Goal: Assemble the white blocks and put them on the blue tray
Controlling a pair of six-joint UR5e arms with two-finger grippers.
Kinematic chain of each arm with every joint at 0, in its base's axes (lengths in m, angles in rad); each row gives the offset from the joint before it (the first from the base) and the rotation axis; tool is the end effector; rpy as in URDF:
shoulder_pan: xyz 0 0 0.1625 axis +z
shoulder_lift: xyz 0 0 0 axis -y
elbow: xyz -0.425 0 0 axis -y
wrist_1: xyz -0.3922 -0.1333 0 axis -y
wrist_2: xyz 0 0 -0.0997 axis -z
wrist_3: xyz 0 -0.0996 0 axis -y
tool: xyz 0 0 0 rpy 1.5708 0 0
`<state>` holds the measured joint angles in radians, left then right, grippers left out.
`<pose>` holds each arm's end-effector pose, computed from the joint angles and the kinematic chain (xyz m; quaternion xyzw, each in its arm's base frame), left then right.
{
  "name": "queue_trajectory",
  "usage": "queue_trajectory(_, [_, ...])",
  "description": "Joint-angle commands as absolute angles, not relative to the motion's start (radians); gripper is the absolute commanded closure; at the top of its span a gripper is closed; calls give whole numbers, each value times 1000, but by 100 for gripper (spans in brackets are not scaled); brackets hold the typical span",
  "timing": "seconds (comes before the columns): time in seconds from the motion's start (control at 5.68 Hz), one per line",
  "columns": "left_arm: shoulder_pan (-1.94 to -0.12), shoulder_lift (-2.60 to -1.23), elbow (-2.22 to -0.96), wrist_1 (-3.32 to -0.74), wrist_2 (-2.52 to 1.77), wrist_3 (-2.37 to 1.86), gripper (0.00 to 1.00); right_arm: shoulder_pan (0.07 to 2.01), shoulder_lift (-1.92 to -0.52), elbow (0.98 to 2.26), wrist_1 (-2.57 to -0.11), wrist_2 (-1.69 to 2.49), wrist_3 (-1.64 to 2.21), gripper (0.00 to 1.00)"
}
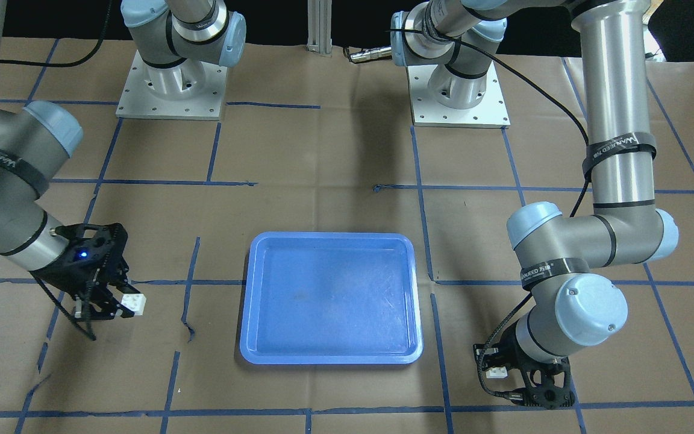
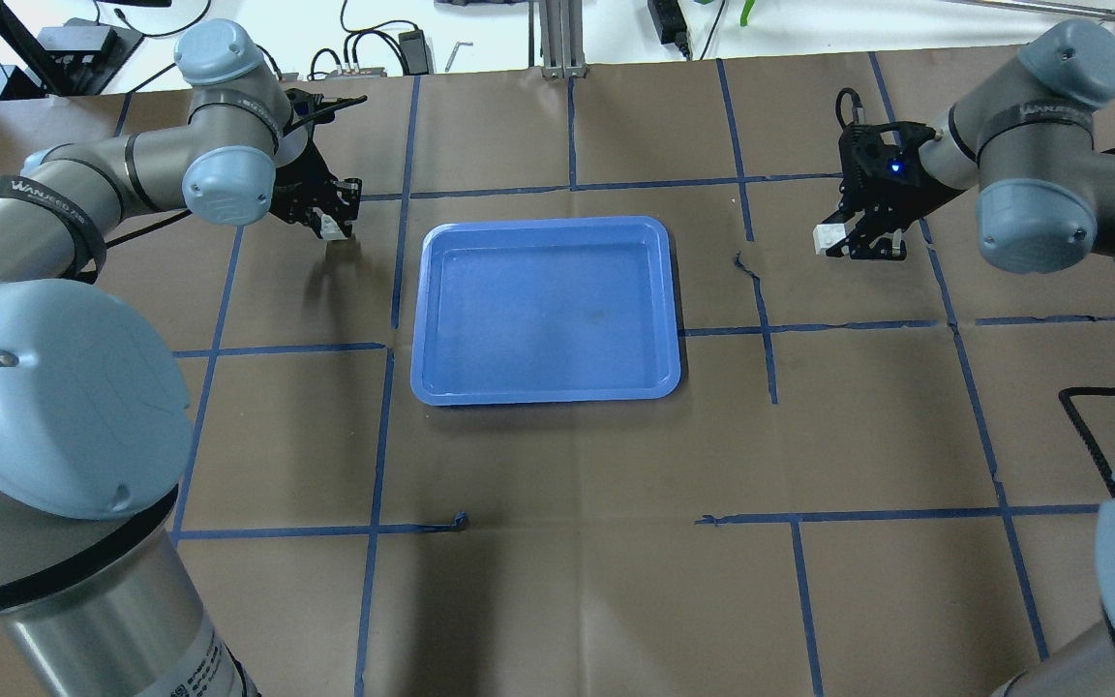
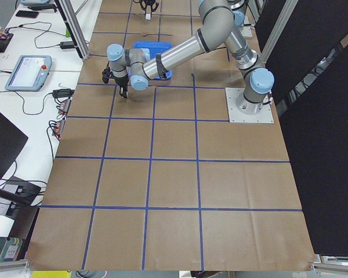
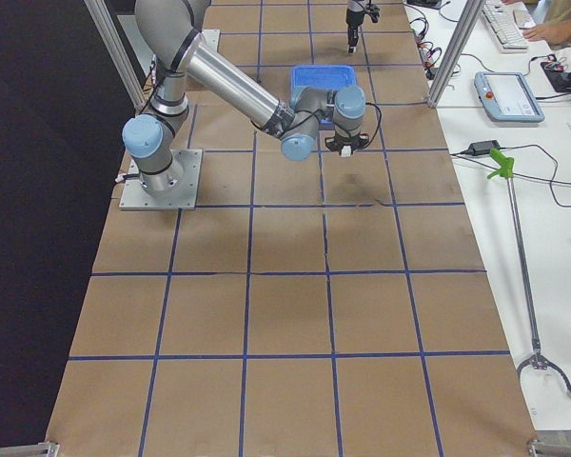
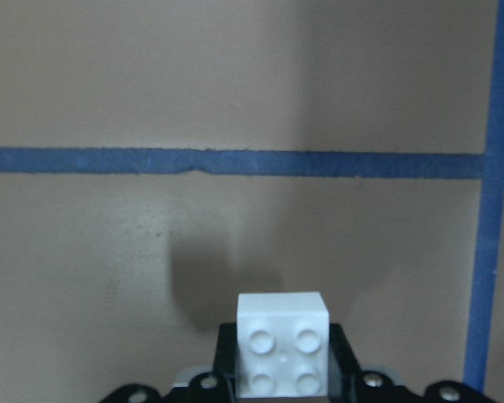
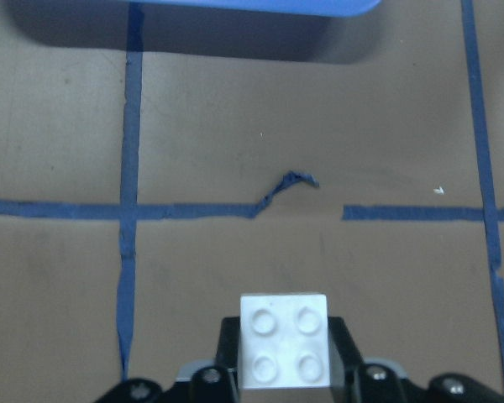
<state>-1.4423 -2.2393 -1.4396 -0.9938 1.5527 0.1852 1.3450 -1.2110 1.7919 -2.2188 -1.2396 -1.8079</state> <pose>-0.0438 -0.7154 0.1997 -0.0285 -0.9994 0.0210 0.0058 0.0309 -0.6056 0.2578 -0.7049 0.6892 -0.1575 0.0585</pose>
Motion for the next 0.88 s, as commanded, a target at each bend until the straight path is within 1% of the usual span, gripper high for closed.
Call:
queue_trajectory(0.0, [-1500,-2141,-1513,-999,1549,434,100,1530,-1232,1793,-2220,-1235,-1600,81])
queue_trajectory(0.18, [-1575,-2072,-1610,-997,1558,566,100,1614,-1230,1818,-2238,-1244,-1465,81])
queue_trajectory(0.35, [-1615,-2018,-1670,-997,1559,710,100,1656,-1227,1874,-2366,-1247,-1378,81])
queue_trajectory(0.53, [-1621,-1982,-1696,-999,1557,903,100,1676,-1223,1964,-2516,-1246,-1326,81])
queue_trajectory(0.7, [-1629,-1980,-1709,-997,1552,1121,100,1678,-1223,2029,-2605,-1241,-1322,81])
